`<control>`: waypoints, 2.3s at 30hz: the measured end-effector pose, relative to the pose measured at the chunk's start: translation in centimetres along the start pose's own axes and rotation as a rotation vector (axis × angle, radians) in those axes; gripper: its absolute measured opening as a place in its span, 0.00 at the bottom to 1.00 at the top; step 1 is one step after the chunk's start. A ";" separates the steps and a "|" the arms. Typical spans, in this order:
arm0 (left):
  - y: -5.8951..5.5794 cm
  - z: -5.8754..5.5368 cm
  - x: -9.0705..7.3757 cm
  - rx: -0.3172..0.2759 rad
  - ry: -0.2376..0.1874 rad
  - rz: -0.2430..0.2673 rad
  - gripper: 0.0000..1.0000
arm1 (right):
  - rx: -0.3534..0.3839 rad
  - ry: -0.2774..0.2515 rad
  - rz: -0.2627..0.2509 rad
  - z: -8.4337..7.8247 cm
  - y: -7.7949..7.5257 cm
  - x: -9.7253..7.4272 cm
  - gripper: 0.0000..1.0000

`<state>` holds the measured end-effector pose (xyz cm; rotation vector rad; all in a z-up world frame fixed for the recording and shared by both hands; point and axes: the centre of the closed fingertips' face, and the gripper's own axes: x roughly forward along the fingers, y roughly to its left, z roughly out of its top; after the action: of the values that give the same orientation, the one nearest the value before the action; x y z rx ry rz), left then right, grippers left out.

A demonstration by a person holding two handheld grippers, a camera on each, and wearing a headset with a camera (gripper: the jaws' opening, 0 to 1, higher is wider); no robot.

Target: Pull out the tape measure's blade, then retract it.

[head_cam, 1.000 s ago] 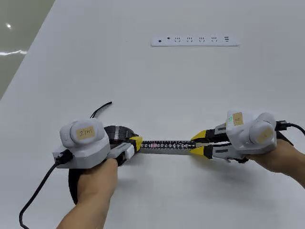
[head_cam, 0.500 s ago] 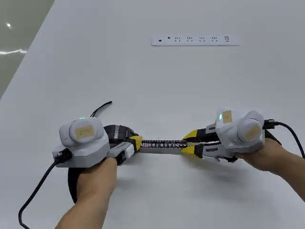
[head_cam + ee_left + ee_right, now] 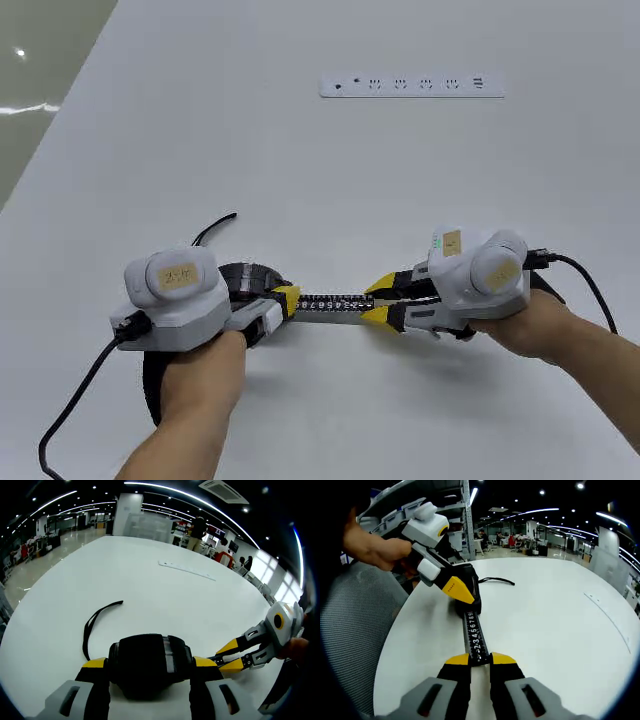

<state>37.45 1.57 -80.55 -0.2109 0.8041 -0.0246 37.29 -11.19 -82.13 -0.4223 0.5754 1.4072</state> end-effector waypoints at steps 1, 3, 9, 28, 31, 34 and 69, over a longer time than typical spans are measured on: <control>0.0 0.0 0.0 -0.002 0.001 -0.001 0.61 | -0.001 0.001 -0.001 0.1 0.0 0.1 0.12; 0.0 0.0 -0.1 -0.002 0.002 -0.001 0.61 | -0.005 0.001 -0.001 0.2 0.0 0.3 0.12; 0.0 0.0 -0.1 -0.002 0.003 -0.001 0.61 | -0.015 0.003 -0.001 0.5 0.2 0.8 0.12; 0.0 -0.1 0.0 -0.010 0.005 -0.003 0.61 | -0.040 0.006 0.000 1.7 0.6 2.6 0.12; 0.0 0.0 0.0 -0.010 0.005 -0.004 0.61 | -0.046 0.008 0.004 1.9 0.6 2.9 0.12; -0.1 0.0 0.0 -0.010 0.007 -0.005 0.61 | -0.056 0.009 0.006 2.1 0.7 3.2 0.12; -0.1 -0.1 0.2 -0.013 0.008 0.004 0.62 | -0.146 0.038 0.002 3.9 1.3 6.5 0.14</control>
<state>37.52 1.46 -80.76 -0.2219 0.8124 -0.0166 36.89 -3.54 -82.84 -0.5663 0.5061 1.4507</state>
